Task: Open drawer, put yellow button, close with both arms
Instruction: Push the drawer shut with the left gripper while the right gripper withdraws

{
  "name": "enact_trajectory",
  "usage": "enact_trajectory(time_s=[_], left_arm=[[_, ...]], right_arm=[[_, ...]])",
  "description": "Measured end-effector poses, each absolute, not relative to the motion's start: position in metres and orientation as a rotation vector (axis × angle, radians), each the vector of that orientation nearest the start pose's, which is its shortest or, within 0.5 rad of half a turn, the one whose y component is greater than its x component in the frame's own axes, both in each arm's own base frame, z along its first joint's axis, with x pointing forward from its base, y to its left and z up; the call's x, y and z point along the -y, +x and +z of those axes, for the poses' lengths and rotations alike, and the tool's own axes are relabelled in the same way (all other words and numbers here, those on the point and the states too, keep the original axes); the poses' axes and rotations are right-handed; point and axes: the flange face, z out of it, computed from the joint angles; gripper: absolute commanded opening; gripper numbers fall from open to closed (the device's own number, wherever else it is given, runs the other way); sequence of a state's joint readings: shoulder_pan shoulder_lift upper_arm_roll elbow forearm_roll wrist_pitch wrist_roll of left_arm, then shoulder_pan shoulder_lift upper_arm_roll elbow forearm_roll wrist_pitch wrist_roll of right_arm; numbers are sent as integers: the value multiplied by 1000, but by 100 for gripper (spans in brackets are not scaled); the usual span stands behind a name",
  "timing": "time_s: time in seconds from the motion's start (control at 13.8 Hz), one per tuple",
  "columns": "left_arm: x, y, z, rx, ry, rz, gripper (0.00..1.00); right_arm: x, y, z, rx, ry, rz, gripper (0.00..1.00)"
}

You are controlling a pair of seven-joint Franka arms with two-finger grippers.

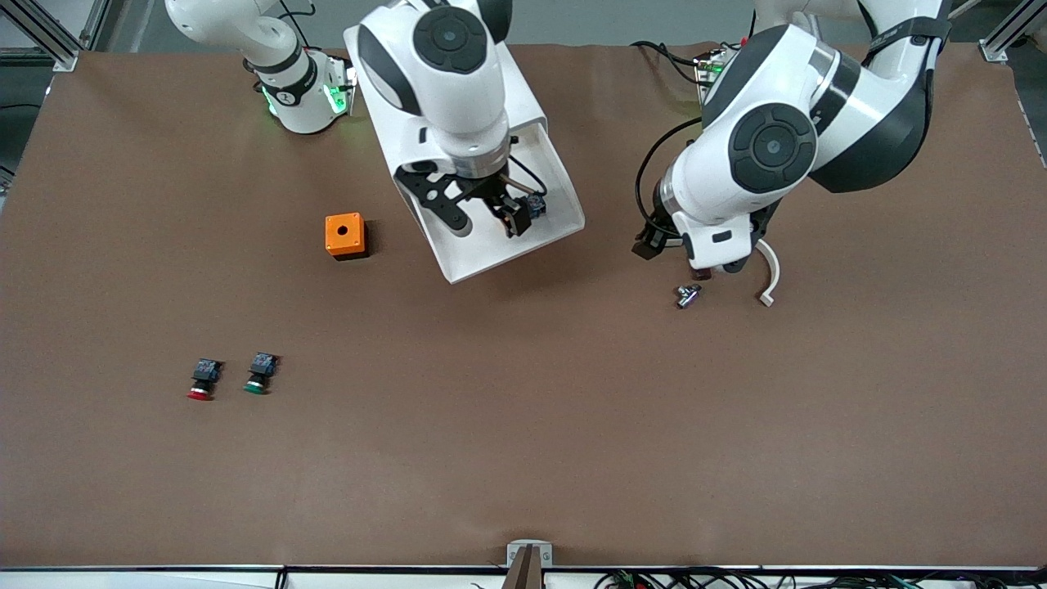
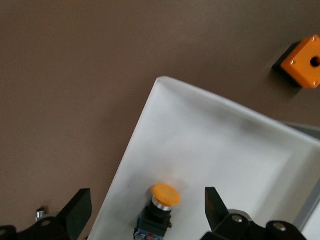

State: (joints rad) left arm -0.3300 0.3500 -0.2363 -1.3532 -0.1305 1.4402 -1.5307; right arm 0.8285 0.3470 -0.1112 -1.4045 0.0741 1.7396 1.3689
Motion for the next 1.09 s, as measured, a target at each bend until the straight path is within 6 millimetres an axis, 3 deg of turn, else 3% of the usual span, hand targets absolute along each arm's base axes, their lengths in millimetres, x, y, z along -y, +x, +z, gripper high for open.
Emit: enact_trajectory(time_s=[0.22, 0.36, 0.58, 0.72, 0.87, 1.09], left_arm=[[349, 538, 513, 1276, -2781, 425, 100], [377, 531, 500, 1172, -2863, 319, 100], [438, 502, 454, 750, -2951, 177, 100], [462, 497, 428, 635, -2989, 141, 100], [464, 506, 421, 542, -3038, 102, 100], [465, 514, 418, 446, -3066, 32, 100]], right_arm=[[-381, 530, 529, -653, -3105, 119, 100], [-314, 564, 543, -421, -3147, 142, 100], [-199, 599, 566, -123, -3149, 163, 100], [-130, 612, 577, -22, -3141, 161, 100], [-70, 615, 581, 4, -3130, 188, 100], [-9, 612, 582, -38, -3115, 244, 100]])
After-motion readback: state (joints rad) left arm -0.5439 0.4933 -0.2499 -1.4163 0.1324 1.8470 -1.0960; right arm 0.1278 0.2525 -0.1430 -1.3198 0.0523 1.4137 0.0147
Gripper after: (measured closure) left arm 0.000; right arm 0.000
